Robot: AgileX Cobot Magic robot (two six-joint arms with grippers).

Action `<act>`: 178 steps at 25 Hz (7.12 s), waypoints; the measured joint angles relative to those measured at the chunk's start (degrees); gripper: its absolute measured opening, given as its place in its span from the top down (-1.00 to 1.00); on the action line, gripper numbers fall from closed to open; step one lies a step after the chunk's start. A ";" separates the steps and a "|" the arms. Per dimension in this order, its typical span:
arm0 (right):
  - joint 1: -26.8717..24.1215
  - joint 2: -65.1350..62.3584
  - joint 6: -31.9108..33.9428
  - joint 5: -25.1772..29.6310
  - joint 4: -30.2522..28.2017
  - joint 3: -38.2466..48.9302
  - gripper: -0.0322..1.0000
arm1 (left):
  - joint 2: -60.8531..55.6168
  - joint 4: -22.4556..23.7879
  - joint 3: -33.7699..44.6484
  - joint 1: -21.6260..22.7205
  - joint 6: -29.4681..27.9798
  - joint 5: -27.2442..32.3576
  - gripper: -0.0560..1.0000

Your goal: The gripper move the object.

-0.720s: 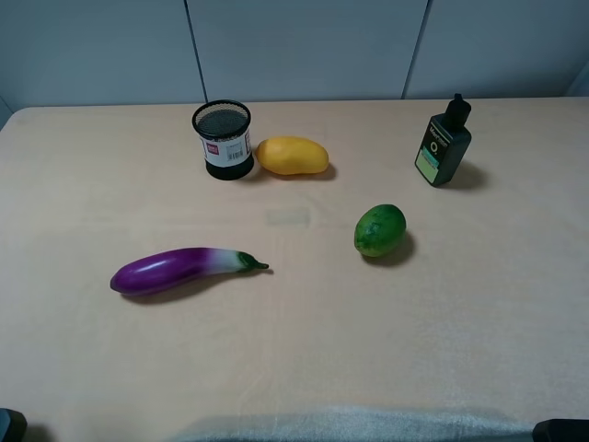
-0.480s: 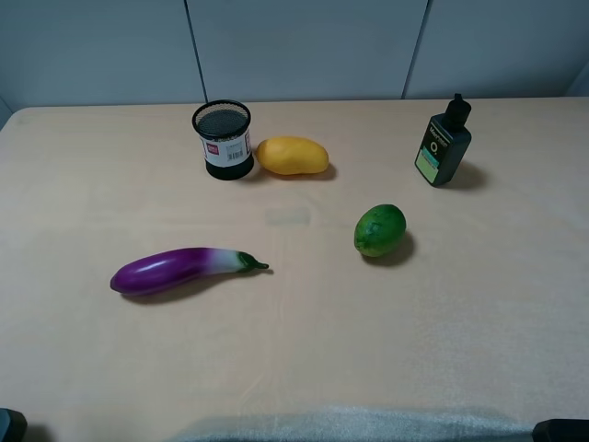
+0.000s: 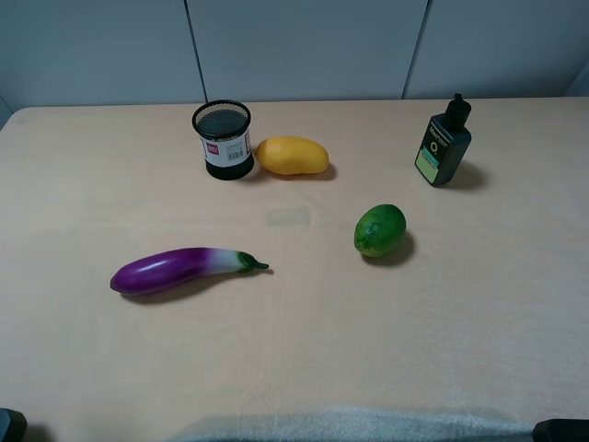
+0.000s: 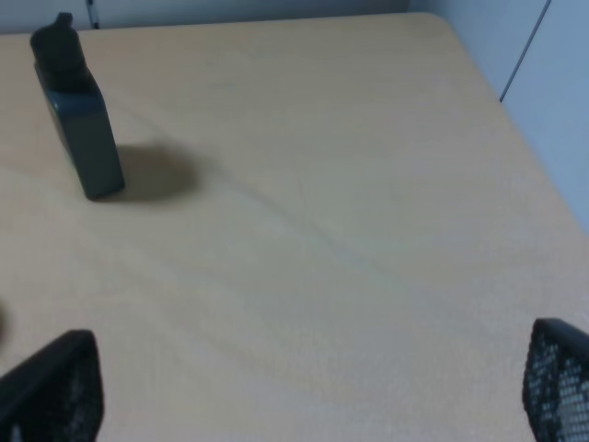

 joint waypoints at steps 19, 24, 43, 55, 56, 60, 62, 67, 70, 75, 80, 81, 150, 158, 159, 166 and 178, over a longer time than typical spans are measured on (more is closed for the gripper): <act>0.00 0.00 0.00 0.00 0.02 0.00 -0.41 | 0.00 0.00 0.00 0.00 0.00 0.00 -0.60; 0.00 0.00 0.00 0.00 0.02 0.00 -0.41 | 0.00 0.00 0.00 0.00 0.00 0.00 -0.60; 0.00 9.33 1.51 4.60 4.57 -5.80 -0.41 | 0.00 0.00 0.00 0.00 0.00 0.00 -0.60; 0.00 34.80 2.18 7.50 7.60 -14.47 -0.41 | 0.00 0.00 0.00 0.00 0.00 -0.05 -0.60; 0.00 36.79 2.32 7.43 7.98 -14.52 -0.41 | 0.00 0.00 0.00 0.00 0.00 -0.05 -0.60; 0.00 43.37 2.44 5.71 10.65 -14.52 -0.41 | 0.00 0.00 0.00 0.00 0.00 -0.05 -0.60; 0.00 46.12 2.52 2.76 11.27 -14.52 -0.41 | 0.00 0.00 0.00 0.00 0.00 -0.05 -0.60; 0.00 54.28 2.33 -0.82 11.80 -15.25 -0.41 | 0.00 0.00 0.00 0.00 0.00 -0.05 -0.60; 0.00 59.11 -0.34 -0.10 12.03 -18.36 -0.41 | 0.00 0.00 0.00 0.00 0.00 -0.05 -0.60; 0.00 65.10 -2.40 0.79 12.03 -25.50 -0.41 | 0.00 0.00 0.00 0.00 0.00 -0.05 -0.60; 2.19 70.24 -4.03 1.36 11.29 -32.61 -0.41 | 0.00 -0.02 0.00 0.00 0.00 -0.05 -0.60; 3.48 71.69 -4.71 1.41 11.29 -34.61 -0.41 | 0.00 -0.02 0.00 0.00 0.00 -0.05 -0.60; 11.52 114.65 -12.21 -6.49 11.00 -57.65 -0.41 | 0.00 -0.07 0.00 0.00 0.00 -0.05 -0.60; 11.52 114.65 -13.06 -6.49 10.78 -57.65 -0.20 | 0.00 -0.07 0.05 0.00 0.00 -0.05 -0.60; 11.52 114.65 -13.12 -6.49 10.53 -57.65 -0.11 | 0.00 -0.07 0.05 0.00 0.00 -0.05 -0.60; 11.52 114.65 -13.23 -6.72 7.98 -57.72 0.36 | 0.00 -0.07 0.05 0.00 0.00 -0.05 -0.60; 11.52 114.65 -13.23 -6.85 7.98 -57.77 0.36 | 0.00 -0.07 0.05 0.00 0.00 -0.05 -0.60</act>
